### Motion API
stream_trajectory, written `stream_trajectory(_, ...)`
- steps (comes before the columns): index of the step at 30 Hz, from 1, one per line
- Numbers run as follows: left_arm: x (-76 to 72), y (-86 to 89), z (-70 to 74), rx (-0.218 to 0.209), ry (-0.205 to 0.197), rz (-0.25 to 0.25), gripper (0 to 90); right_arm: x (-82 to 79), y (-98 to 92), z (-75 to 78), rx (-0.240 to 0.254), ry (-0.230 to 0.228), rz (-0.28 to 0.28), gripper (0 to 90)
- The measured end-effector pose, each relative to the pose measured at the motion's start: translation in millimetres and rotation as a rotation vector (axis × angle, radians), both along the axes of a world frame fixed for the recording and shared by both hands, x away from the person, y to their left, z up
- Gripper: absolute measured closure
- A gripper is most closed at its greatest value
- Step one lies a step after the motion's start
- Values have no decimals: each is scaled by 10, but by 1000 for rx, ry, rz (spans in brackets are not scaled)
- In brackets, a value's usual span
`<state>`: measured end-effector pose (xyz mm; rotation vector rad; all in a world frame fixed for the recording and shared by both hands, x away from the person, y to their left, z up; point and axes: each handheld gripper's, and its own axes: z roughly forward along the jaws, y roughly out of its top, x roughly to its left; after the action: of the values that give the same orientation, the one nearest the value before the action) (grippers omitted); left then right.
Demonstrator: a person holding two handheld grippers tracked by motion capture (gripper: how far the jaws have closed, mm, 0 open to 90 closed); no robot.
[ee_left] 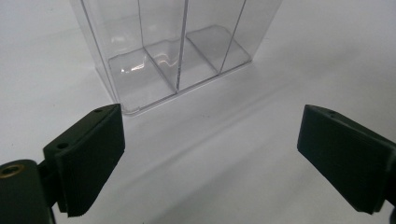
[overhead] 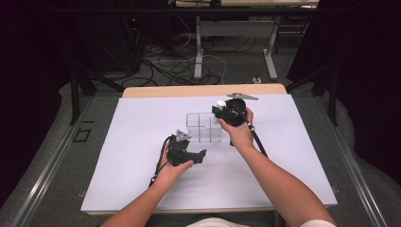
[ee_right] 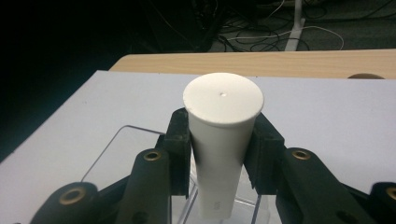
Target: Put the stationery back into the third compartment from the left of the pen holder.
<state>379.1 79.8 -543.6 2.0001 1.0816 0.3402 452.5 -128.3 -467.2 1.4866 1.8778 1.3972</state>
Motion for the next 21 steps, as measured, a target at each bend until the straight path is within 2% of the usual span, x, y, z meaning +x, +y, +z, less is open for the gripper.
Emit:
stream_trajectory(3, -4, -3, -6, 19, -6, -11, 49, -14, 36, -22, -23, -6, 12, 661)
stream_trajectory(8, -10, -13, -12, 17, -12, -28, 4, -24, 72, -65, -58, -13, 25, 661)
stream_trajectory(21, -12, -17, -22, 32, -11, -33, 3, -32, 82, -142, -73, 6, 24, 659)
